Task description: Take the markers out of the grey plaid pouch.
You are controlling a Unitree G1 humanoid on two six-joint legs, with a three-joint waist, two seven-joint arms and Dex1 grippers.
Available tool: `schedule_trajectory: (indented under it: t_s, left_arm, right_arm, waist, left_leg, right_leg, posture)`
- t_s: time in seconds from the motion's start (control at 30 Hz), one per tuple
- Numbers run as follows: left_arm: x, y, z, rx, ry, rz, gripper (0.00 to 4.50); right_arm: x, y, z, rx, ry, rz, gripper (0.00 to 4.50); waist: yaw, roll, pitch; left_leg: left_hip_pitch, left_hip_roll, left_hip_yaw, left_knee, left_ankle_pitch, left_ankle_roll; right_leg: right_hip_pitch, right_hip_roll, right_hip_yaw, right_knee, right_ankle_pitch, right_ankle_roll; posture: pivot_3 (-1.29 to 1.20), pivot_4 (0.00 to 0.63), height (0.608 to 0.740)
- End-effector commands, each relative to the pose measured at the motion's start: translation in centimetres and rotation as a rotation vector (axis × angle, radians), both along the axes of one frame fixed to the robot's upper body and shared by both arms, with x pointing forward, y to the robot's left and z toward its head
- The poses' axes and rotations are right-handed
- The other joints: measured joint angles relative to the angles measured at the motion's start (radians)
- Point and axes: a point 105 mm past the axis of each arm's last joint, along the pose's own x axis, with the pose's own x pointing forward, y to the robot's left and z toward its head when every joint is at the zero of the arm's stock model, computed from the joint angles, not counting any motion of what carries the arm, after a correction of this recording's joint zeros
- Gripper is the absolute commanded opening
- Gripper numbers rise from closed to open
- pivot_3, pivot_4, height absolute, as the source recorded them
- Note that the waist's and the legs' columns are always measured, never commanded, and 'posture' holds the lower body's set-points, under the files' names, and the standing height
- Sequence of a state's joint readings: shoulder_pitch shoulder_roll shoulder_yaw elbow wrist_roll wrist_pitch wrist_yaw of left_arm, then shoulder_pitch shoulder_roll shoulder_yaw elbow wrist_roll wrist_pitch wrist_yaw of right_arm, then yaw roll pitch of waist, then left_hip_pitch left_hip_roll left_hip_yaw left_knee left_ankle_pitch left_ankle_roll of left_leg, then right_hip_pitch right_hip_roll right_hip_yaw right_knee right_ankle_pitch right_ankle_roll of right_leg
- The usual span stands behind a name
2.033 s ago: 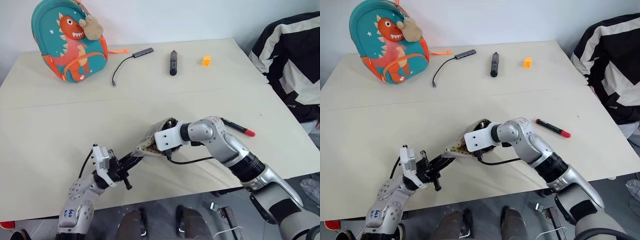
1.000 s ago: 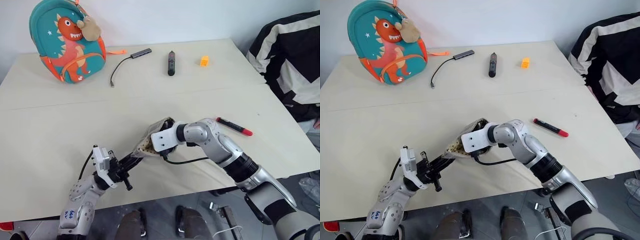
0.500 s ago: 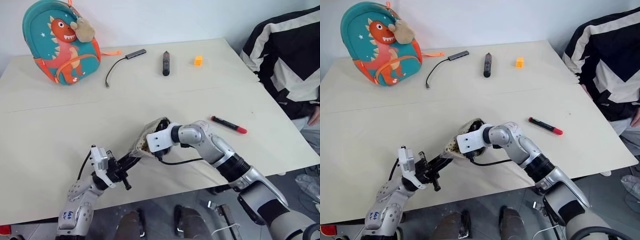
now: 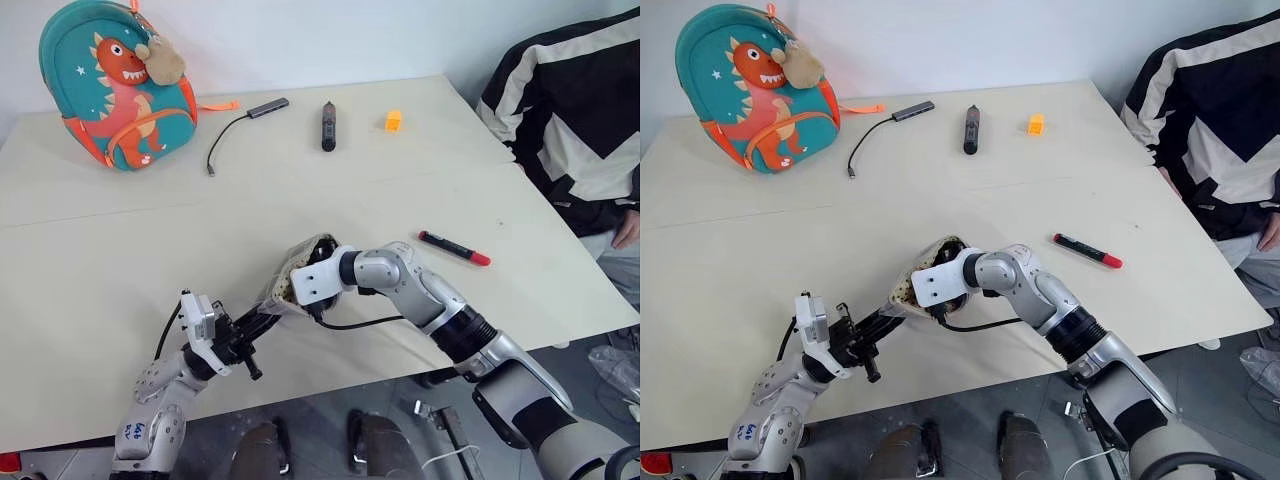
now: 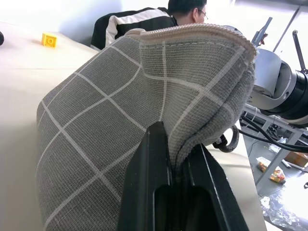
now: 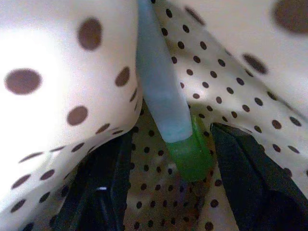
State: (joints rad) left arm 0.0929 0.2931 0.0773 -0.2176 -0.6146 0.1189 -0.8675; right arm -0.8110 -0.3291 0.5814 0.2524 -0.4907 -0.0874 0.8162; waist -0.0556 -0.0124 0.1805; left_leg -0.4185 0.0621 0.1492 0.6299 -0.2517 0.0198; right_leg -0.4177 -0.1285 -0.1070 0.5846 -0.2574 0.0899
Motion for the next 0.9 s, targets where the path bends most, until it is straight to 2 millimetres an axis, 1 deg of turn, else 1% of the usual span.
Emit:
schedule_trajectory:
  t_s: [0.03,0.27,0.3,0.33,0.37,0.5,0.53,0.73,0.83,0.9]
  left_arm:
    - [-0.8,-1.0,1.7,-0.025,-0.071,-0.055,0.0]
    - [-0.8,-1.0,1.7,-0.024,-0.071,-0.053,0.0]
    - [-0.8,-1.0,1.6,-0.024,-0.07,-0.053,0.0]
    - [-0.8,-1.0,1.6,-0.024,-0.07,-0.053,0.0]
    - [-0.8,-1.0,1.6,-0.024,-0.069,-0.053,0.0]
    - [-0.8,-1.0,1.7,-0.024,-0.07,-0.052,0.0]
    - [-0.8,-1.0,1.7,-0.024,-0.07,-0.052,0.0]
    - [-0.8,-1.0,1.7,-0.026,-0.069,-0.051,0.0]
    - [-0.8,-1.1,1.6,-0.026,-0.069,-0.051,0.0]
    - [-0.8,-1.1,1.6,-0.026,-0.069,-0.051,0.0]
  right_arm:
    - [1.1,-1.4,-2.6,-0.085,0.03,-0.074,2.65]
    - [1.8,-1.3,-2.9,-0.059,0.024,-0.104,2.65]
    - [1.7,-1.3,-3.0,-0.061,0.036,-0.103,2.39]
    - [1.6,-1.2,-3.1,-0.055,0.046,-0.102,2.29]
    - [1.6,-1.1,-3.1,-0.049,0.051,-0.102,2.06]
    - [1.5,-1.1,-3.1,-0.058,0.036,-0.094,0.83]
    - [1.5,-1.1,-3.1,-0.057,0.038,-0.095,0.71]
    - [1.5,-1.6,-3.1,-0.067,0.041,-0.095,0.7]
    - [1.5,-2.0,-1.9,-0.06,0.016,-0.092,0.7]
    - [0.9,-1.8,-0.7,-0.036,0.031,-0.075,0.7]
  waist:
    - [0.0,0.0,0.0]
    - [-0.002,0.0,0.0]
    - [-0.002,0.0,0.0]
    - [-0.002,0.0,0.0]
    - [-0.002,0.0,0.0]
    - [0.0,0.0,-0.004]
    - [-0.001,0.0,-0.006]
    - [0.0,0.0,-0.006]
    - [0.0,0.0,-0.006]
    - [0.003,0.0,-0.006]
  left_leg:
    - [0.0,0.0,0.0,0.0,0.0,0.0]
    - [-0.001,0.001,0.001,0.0,0.0,0.0]
    - [-0.001,0.002,0.001,-0.001,0.0,0.0]
    - [-0.001,0.002,0.001,-0.001,0.0,0.0]
    - [-0.001,0.002,0.001,-0.001,0.0,0.0]
    - [-0.003,0.002,0.003,-0.001,0.001,-0.001]
    - [-0.002,0.002,0.003,-0.001,0.001,-0.001]
    - [-0.003,0.002,0.004,-0.002,0.0,-0.002]
    - [-0.003,0.002,0.004,-0.002,0.0,-0.002]
    - [-0.004,0.002,0.005,-0.002,0.0,-0.002]
  right_leg:
    - [0.0,0.0,0.0,0.0,0.0,0.0]
    - [-0.001,0.001,0.0,-0.002,0.001,-0.003]
    - [-0.001,0.001,0.0,-0.002,0.001,-0.003]
    - [-0.001,0.001,0.0,-0.002,0.001,-0.003]
    - [-0.001,0.001,0.0,-0.002,0.001,-0.003]
    - [-0.005,0.001,0.001,-0.001,0.001,-0.003]
    - [-0.005,0.001,0.001,-0.001,0.001,-0.003]
    - [-0.007,0.001,0.001,0.0,0.001,-0.003]
    - [-0.007,0.001,0.001,0.0,0.001,-0.003]
    - [-0.007,0.001,0.001,0.0,0.001,-0.003]
  posture:
    - [0.0,0.15,0.74]
    - [0.0,0.15,0.74]
    - [0.0,0.15,0.74]
    - [0.0,0.15,0.74]
    - [0.0,0.15,0.74]
    - [0.0,0.15,0.74]
    - [0.0,0.15,0.74]
    - [0.0,0.15,0.74]
    - [0.0,0.15,0.74]
    - [0.0,0.15,0.74]
